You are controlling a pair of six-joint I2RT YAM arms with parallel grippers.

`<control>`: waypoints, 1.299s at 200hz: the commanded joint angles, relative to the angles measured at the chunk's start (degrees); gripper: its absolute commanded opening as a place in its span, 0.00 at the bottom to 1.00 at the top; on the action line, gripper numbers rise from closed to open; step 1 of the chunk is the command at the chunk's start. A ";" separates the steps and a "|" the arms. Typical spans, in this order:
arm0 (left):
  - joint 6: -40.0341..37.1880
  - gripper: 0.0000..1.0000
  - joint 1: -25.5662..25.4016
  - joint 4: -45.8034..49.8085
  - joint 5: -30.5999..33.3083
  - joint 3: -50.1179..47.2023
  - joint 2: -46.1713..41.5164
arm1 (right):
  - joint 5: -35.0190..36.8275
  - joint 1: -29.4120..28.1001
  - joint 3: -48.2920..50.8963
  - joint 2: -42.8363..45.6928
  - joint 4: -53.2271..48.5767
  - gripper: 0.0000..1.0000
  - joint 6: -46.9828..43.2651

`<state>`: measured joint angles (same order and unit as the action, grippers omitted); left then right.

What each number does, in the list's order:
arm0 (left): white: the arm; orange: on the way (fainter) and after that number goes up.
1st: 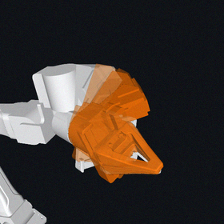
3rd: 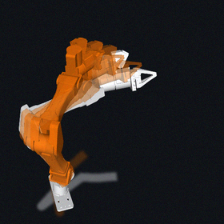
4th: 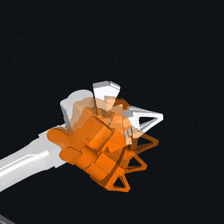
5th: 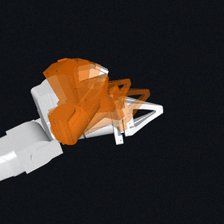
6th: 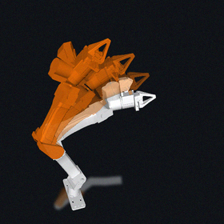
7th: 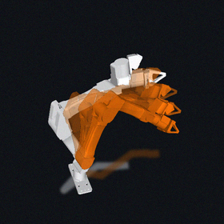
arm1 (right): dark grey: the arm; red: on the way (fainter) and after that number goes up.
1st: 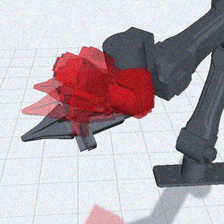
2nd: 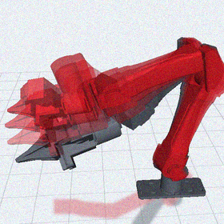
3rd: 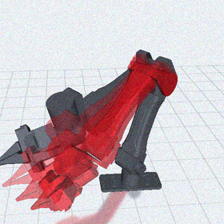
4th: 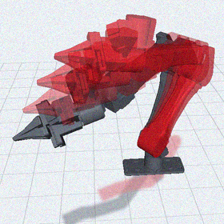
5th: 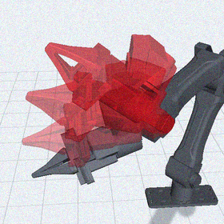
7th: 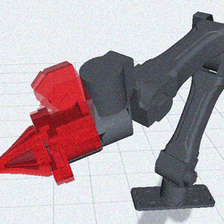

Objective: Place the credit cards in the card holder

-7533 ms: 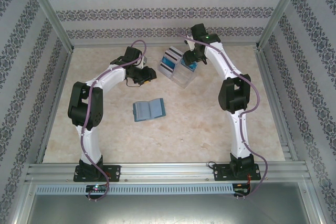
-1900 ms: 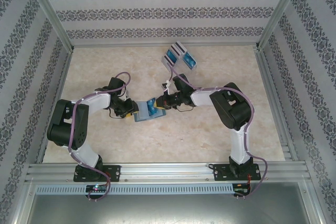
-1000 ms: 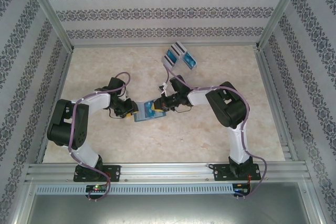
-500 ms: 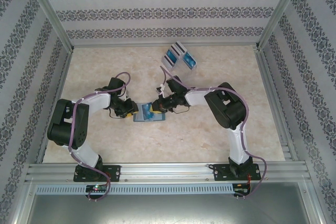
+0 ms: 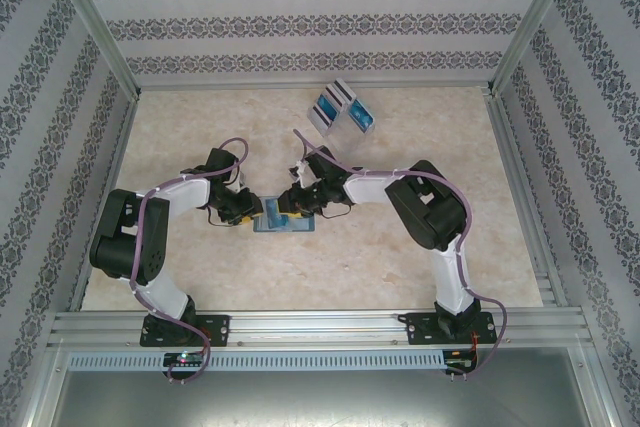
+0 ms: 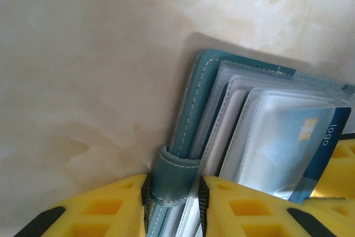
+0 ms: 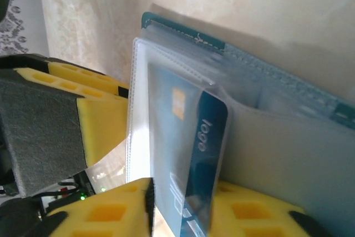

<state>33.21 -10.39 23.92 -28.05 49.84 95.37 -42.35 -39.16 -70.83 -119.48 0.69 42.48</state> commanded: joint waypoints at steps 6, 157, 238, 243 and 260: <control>-0.08 0.30 -0.05 0.93 2.39 -1.72 1.08 | 3.95 -0.21 -2.36 4.43 -11.75 0.40 -7.64; 0.44 0.18 0.03 -0.29 3.71 -3.21 0.81 | 6.12 -1.27 -10.29 0.98 -22.70 0.46 -13.25; 0.98 0.17 0.02 -1.95 2.57 -3.95 1.48 | 10.92 -2.27 -12.37 -1.40 -25.94 0.46 -14.00; 0.98 0.17 0.02 -1.95 2.49 -3.94 1.48 | 10.68 -2.41 -12.69 -1.61 -25.91 0.46 -13.84; 1.24 0.17 0.04 -2.37 2.44 -4.28 1.31 | 10.36 -2.95 -13.75 -2.61 -25.87 0.46 -13.59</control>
<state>33.45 -10.37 21.96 -26.96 48.25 94.65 -32.36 -40.73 -82.24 -120.31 -24.01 29.54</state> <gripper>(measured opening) 0.172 0.456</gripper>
